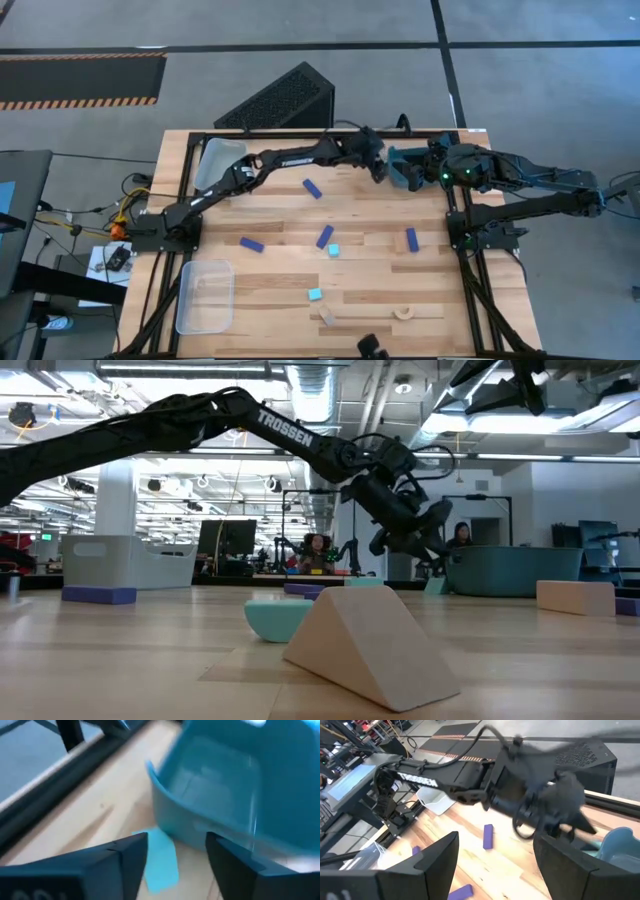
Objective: Sort & place blocks by color
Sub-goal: Put the light blue block into the dark green bin
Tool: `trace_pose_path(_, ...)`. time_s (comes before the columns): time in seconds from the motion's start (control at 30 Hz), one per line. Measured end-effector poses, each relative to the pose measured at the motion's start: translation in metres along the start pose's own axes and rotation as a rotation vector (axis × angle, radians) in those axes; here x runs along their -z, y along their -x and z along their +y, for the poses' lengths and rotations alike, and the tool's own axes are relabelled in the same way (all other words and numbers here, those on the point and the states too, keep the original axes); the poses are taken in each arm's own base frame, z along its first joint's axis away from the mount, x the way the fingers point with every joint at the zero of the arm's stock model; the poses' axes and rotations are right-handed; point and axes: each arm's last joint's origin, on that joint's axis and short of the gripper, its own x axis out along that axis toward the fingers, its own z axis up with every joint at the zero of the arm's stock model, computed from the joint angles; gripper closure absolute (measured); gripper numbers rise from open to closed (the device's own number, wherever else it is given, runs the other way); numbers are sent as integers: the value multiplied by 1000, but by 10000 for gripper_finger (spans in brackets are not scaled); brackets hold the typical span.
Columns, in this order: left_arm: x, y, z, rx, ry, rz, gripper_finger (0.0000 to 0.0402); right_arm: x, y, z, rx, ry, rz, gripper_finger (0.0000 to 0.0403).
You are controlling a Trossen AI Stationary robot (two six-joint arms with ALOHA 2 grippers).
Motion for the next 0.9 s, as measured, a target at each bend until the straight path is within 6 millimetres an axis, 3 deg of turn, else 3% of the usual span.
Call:
trace_pose_path(0.17, -9, -2, 18, 44, 98, -70, 311, 0, 0, 0, -1, -32, -1, 122)
trace_pose_path(0.33, -14, -1, 17, 59, 81, -120, 388, 0, 0, 0, -2, -56, 1, 122)
trace_pose_path(0.9, 3, -3, 15, -28, -95, 25, 401, -1, 3, -1, -15, -66, 0, 122)
